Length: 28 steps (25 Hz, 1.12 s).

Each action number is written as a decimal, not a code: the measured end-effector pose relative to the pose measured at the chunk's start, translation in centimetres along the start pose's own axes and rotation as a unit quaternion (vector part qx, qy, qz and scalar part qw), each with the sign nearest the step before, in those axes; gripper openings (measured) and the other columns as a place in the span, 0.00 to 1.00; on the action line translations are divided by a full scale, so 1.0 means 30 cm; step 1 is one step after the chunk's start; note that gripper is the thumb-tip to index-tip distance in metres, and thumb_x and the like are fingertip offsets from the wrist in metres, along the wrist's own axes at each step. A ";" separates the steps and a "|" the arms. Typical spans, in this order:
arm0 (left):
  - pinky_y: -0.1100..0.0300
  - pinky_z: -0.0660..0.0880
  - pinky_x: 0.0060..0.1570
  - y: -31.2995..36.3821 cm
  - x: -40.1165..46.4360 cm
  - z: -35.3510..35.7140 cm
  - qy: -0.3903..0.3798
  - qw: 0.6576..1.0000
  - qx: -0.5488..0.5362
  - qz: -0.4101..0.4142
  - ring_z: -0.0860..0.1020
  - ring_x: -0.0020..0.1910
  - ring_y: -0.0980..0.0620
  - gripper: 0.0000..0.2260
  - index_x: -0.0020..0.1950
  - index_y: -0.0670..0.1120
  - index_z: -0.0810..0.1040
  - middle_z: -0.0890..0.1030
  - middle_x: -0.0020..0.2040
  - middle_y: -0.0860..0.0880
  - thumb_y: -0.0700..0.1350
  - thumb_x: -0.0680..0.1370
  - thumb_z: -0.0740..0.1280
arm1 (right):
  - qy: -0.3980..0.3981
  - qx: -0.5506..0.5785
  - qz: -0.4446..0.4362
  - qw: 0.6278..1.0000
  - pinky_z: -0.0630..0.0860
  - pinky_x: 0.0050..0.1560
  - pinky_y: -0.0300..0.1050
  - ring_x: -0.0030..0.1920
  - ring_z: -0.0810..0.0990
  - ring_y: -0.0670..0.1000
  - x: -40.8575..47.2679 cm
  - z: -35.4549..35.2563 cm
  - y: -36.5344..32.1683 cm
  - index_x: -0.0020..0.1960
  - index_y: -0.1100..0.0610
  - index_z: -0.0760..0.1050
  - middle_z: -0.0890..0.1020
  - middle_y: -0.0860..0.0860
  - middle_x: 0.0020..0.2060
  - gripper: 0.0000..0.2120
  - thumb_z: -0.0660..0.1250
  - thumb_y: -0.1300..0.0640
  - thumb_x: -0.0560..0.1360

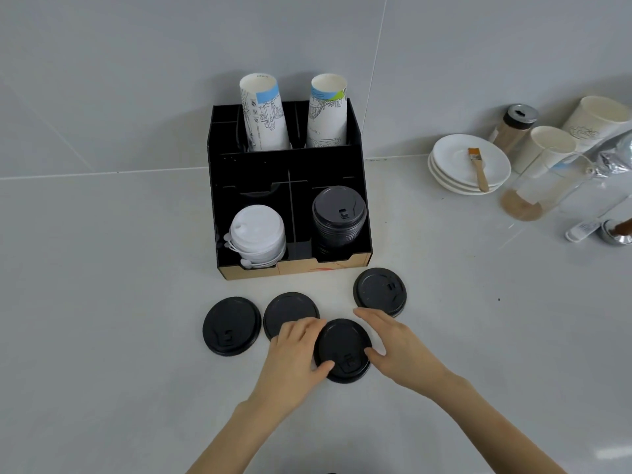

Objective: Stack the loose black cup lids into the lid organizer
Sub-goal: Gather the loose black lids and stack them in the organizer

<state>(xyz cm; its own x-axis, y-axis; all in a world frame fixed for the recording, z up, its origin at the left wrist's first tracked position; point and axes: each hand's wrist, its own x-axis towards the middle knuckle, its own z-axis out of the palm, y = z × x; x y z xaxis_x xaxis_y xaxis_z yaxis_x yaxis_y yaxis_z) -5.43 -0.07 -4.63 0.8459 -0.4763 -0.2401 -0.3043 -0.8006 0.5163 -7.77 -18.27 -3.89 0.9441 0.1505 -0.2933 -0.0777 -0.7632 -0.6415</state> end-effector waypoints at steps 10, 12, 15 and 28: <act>0.58 0.55 0.68 0.001 -0.018 0.026 0.000 0.998 0.063 0.013 0.56 0.69 0.51 0.27 0.70 0.50 0.55 0.62 0.71 0.55 0.53 0.74 0.60 | -0.028 0.019 -0.027 0.999 0.58 0.66 0.33 0.69 0.63 0.49 -0.026 0.036 0.008 0.70 0.53 0.57 0.63 0.48 0.70 0.28 0.61 0.64 0.72; 0.58 0.55 0.68 -0.002 -0.016 0.023 -0.003 0.998 0.062 0.015 0.56 0.69 0.51 0.27 0.70 0.51 0.55 0.62 0.71 0.55 0.53 0.74 0.61 | -0.032 0.018 -0.032 0.999 0.58 0.67 0.33 0.70 0.63 0.49 -0.031 0.037 0.014 0.70 0.53 0.57 0.62 0.48 0.71 0.28 0.61 0.64 0.72; 0.58 0.54 0.68 -0.004 -0.018 0.019 -0.003 0.998 0.055 0.019 0.56 0.69 0.52 0.27 0.70 0.51 0.54 0.62 0.71 0.55 0.53 0.75 0.60 | -0.019 0.022 -0.025 0.999 0.59 0.66 0.32 0.69 0.63 0.48 -0.038 0.040 0.018 0.69 0.52 0.58 0.62 0.47 0.71 0.28 0.61 0.64 0.72; 0.56 0.56 0.69 0.016 0.019 -0.104 0.033 0.996 -0.071 0.048 0.60 0.69 0.52 0.25 0.69 0.52 0.59 0.61 0.73 0.55 0.52 0.74 0.63 | 0.057 0.083 -0.061 0.993 0.59 0.57 0.17 0.63 0.67 0.41 -0.017 -0.087 -0.046 0.66 0.50 0.65 0.69 0.42 0.64 0.26 0.68 0.62 0.70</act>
<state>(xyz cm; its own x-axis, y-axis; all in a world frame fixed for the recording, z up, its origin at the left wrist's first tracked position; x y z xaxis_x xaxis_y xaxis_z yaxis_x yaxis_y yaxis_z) -3.74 0.41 -1.94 0.8441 -0.5197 -0.1318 -0.3239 -0.6902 0.6471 -7.30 -18.95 -1.00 0.9790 0.1569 -0.1299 -0.0028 -0.6275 -0.7787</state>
